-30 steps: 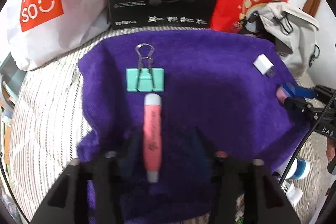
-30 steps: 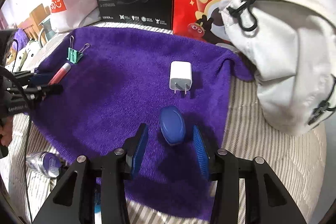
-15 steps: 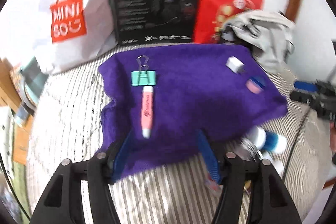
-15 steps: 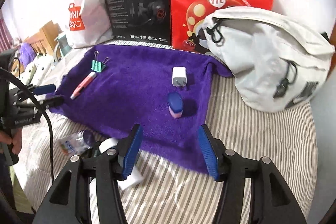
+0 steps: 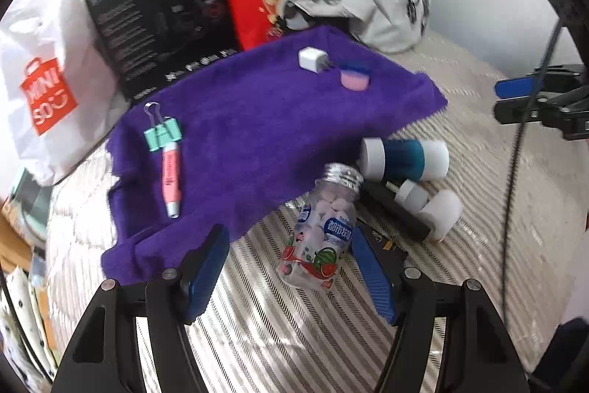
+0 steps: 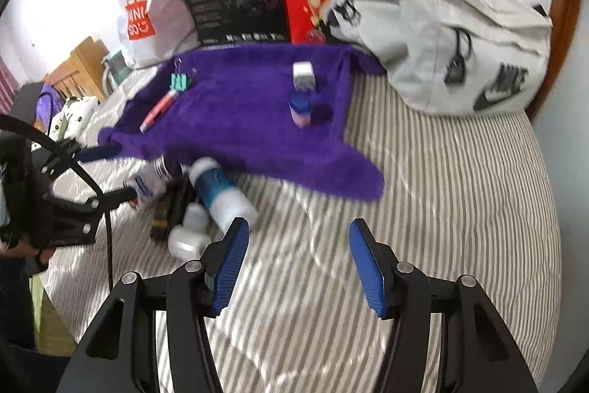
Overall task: Organize rigid objects
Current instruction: 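Grasp the clear watermelon-label candy jar with the left tool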
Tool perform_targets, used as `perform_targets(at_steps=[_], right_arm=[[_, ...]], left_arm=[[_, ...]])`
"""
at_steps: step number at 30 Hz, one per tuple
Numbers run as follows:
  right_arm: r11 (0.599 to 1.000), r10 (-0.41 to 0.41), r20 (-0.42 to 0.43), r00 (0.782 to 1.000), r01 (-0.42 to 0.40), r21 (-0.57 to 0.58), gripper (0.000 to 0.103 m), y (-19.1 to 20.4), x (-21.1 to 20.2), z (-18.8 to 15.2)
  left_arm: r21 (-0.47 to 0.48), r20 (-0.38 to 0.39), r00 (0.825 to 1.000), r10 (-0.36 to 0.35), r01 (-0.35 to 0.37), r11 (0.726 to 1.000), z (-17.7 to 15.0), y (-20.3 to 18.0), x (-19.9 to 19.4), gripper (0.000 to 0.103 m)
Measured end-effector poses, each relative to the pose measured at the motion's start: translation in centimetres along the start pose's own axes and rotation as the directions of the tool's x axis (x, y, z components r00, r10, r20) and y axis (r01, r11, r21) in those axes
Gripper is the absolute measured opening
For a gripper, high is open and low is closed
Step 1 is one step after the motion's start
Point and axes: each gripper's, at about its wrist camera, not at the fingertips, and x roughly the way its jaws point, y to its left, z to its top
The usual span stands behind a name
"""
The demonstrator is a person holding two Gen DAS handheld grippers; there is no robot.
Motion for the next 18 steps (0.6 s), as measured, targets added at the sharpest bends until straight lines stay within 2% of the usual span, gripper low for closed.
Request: perform_targets(at_steps=[2,6,9,11,12,15,18], right_arm=[[1.000,-0.008,-0.021,1.000,0.008,0.011,0.057,-0.2,0.1,-0.8],[0.999,-0.020,-0.053,0.998,0.022,0.024,0.057,-0.6,0.6,-1.9],[0.999,-0.025,-0.072,0.997,0.028,0.030,0.057,-0.7,1.2,-2.1],[0.999,-0.022,-0.082,0.996,0.025,0.034,0.057,-0.6,1.6,-1.9],[0.999,-0.017,-0.085,0.996,0.020,0.032,0.057,-0.5,1.8,-1.8],[1.000,-0.009,-0.094,0.996,0.010,0.017,0.057,0.1,2.5,-1.5],[1.000,0.007,-0.107,0.994,-0.007,0.002,0.057,0.7,3.1,-1.5]], left_arm=[[0.015,-0.024,0.999,-0.032,0.033,0.999,-0.3,-0.1,1.2,0.067],[0.039,-0.052,0.998,-0.044,0.046,0.998,-0.6,-0.4,3.0,0.067],[0.006,-0.048,0.996,-0.070,0.070,0.998,-0.6,-0.1,3.7,0.067],[-0.048,-0.044,0.992,-0.115,0.113,0.992,-0.8,0.5,3.9,0.056],[-0.075,-0.029,0.993,-0.111,0.108,0.991,-0.9,0.8,3.7,0.046],[-0.099,-0.041,0.994,-0.105,0.100,0.990,-1.7,1.3,3.1,0.042],[-0.141,-0.073,0.995,-0.063,0.052,0.989,-3.4,2.2,1.8,0.040]])
